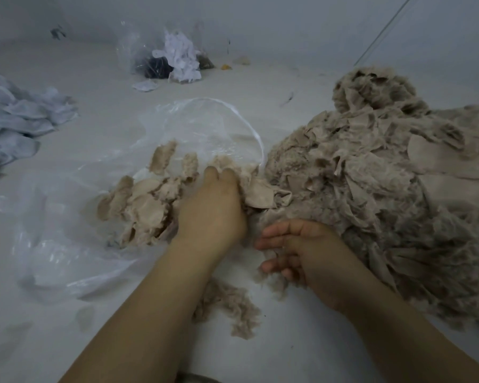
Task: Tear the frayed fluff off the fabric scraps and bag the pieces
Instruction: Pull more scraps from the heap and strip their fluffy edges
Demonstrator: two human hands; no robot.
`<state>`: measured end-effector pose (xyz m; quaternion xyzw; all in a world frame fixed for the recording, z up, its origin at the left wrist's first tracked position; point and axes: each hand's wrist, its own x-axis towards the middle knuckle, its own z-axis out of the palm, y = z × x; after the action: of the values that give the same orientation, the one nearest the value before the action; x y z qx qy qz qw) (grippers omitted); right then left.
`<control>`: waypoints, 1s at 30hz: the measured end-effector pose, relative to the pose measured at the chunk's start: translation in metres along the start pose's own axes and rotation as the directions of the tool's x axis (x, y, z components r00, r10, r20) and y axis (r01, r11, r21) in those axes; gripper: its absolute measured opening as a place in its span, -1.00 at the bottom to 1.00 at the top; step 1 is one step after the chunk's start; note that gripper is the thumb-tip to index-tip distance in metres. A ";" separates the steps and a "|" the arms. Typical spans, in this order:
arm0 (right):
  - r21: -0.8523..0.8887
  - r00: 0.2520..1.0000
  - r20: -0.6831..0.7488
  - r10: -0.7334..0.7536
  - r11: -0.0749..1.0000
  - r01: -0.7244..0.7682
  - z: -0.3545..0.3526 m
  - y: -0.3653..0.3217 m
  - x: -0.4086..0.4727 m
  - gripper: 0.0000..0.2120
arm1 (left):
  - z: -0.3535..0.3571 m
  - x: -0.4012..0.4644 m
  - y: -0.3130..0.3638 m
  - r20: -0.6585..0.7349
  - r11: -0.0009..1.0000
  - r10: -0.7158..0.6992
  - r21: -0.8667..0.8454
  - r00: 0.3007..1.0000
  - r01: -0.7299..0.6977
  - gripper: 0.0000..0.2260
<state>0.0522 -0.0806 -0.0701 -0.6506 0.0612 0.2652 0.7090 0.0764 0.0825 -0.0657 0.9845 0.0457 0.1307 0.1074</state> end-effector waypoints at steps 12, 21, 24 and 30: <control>-0.017 1.000 -0.001 0.000 1.000 0.000 -0.001 0.003 0.001 -0.89 | 0.003 0.034 0.008 0.160 0.997 0.056 0.035 0.986 -0.062 -0.84; 0.014 0.992 -0.029 -0.124 0.992 0.125 0.002 0.002 -0.004 -0.73 | -0.018 -0.008 0.029 0.064 0.949 0.237 -0.228 0.969 -0.217 -0.77; -0.081 0.976 -0.108 -0.188 0.980 0.179 0.001 0.002 -0.004 -0.64 | -0.017 -0.021 0.035 0.217 0.906 0.220 -0.407 0.951 -0.117 -0.79; -0.168 0.976 -0.178 -0.126 0.981 0.096 -0.006 0.007 0.003 -0.74 | -0.023 -0.029 0.022 0.421 0.772 0.184 -0.621 0.888 0.135 -0.82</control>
<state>0.0526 -0.0850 -0.0784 -0.7296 0.0701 0.1664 0.6596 0.0434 0.0622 -0.0466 0.8923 -0.0412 -0.0966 0.4391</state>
